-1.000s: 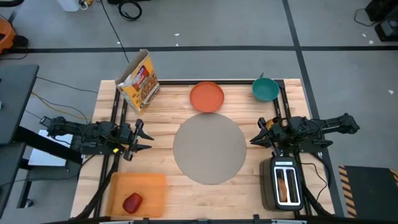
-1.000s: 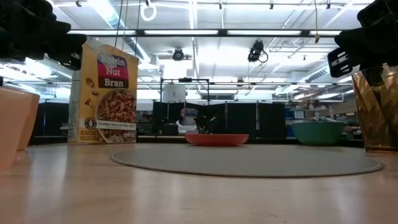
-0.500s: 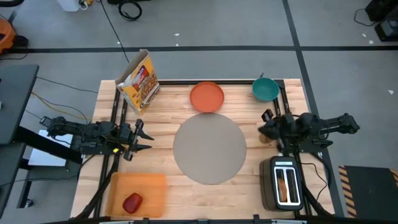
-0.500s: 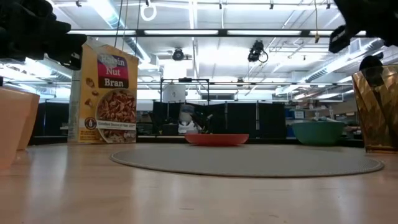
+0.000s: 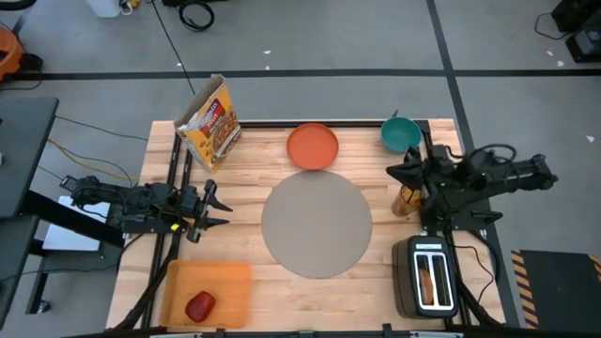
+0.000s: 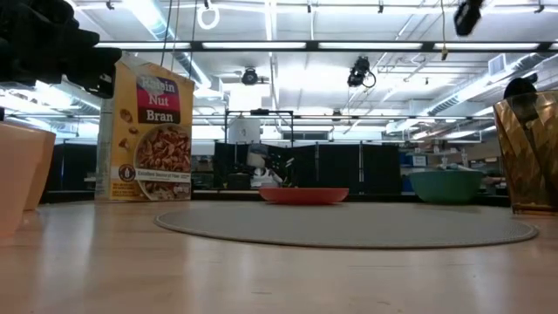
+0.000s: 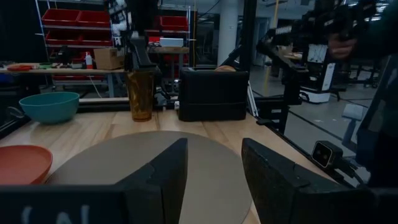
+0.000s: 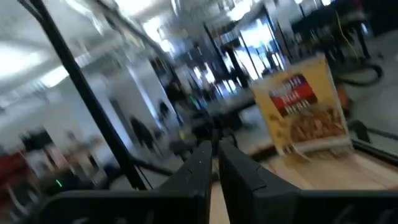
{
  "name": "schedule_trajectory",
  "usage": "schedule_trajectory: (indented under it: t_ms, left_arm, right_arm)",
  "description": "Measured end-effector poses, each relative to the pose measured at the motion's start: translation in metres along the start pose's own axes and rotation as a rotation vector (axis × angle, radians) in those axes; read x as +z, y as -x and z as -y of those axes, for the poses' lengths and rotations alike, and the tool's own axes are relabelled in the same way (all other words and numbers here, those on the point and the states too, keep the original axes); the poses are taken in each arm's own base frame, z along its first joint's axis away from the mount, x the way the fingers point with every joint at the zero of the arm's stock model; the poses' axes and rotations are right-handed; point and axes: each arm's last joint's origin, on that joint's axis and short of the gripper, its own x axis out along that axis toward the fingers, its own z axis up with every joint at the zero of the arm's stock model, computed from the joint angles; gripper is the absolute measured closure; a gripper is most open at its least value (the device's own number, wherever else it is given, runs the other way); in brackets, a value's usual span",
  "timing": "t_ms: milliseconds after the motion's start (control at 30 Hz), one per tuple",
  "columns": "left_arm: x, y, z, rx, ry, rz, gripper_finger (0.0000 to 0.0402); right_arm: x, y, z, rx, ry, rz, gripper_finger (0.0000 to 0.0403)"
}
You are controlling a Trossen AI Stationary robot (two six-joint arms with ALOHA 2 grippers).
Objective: Arrange a breakfast setting
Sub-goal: Put the green bowl on the gray mat
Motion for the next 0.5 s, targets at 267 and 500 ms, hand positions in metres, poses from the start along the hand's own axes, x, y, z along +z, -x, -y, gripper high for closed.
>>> schedule_trajectory:
  t_ms: [267, 500]
  left_arm:
    - [0.0, 0.0, -0.001, 0.031, -0.002, 0.002, 0.0241]
    - [0.013, 0.001, -0.003, 0.086, 0.121, 0.143, 0.0241]
  right_arm:
    - [0.023, -0.074, -0.034, -0.122, 0.003, -0.238, 0.0388]
    - [0.031, -0.113, -0.02, -0.649, -0.06, -0.528, 0.0366]
